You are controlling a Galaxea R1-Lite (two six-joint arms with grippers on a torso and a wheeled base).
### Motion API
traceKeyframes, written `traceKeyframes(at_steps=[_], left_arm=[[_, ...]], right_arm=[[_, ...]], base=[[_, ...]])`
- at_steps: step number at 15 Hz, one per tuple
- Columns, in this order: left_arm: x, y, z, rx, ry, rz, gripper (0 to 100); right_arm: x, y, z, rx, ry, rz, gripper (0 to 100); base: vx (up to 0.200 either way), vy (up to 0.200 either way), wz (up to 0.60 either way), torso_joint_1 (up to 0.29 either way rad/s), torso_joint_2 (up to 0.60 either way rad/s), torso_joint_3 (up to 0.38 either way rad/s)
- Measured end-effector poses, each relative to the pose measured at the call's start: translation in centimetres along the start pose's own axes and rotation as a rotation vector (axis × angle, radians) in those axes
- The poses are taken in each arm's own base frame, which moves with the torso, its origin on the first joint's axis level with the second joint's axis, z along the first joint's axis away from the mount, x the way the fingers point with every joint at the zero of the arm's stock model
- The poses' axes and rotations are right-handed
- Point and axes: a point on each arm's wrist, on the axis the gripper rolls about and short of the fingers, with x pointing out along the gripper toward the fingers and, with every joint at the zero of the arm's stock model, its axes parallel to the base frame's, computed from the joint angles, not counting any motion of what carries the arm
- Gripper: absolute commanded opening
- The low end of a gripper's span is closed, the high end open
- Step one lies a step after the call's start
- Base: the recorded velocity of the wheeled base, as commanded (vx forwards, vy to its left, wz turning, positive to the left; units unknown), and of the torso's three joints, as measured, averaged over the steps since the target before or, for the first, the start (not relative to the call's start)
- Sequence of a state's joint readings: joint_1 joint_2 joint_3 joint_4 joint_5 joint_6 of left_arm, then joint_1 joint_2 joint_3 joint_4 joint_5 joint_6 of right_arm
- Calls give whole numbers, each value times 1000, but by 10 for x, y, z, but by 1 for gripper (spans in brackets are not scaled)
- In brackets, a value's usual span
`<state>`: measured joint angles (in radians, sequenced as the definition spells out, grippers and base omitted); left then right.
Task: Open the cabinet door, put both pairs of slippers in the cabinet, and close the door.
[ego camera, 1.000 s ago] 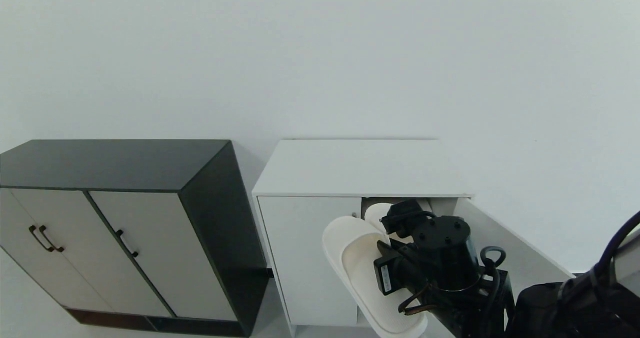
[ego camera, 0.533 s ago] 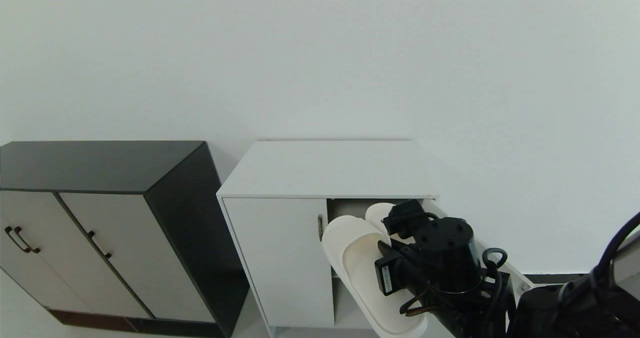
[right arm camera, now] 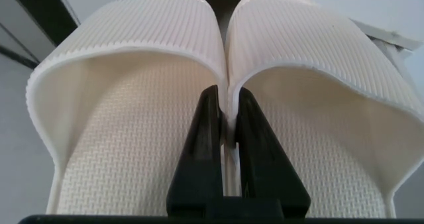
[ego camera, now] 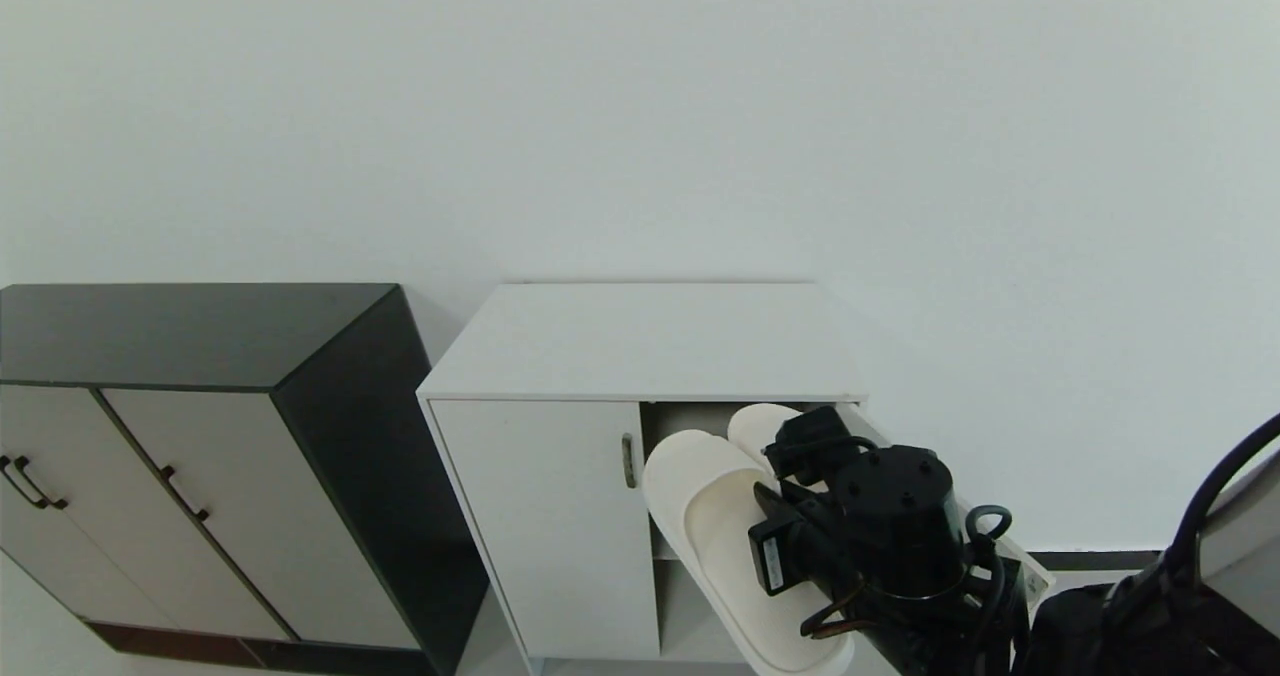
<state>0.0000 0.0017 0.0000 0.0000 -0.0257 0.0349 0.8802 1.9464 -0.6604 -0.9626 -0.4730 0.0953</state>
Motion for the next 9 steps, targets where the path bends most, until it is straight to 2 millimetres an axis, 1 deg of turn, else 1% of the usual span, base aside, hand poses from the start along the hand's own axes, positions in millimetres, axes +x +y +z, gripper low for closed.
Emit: traceKeyframes(at_steps=[9], left_arm=[[0, 0, 0, 0, 0, 0, 0]], right_arm=[[5, -2, -5, -1, 4, -8, 0]], base=[[0, 0, 0, 0, 0, 0]])
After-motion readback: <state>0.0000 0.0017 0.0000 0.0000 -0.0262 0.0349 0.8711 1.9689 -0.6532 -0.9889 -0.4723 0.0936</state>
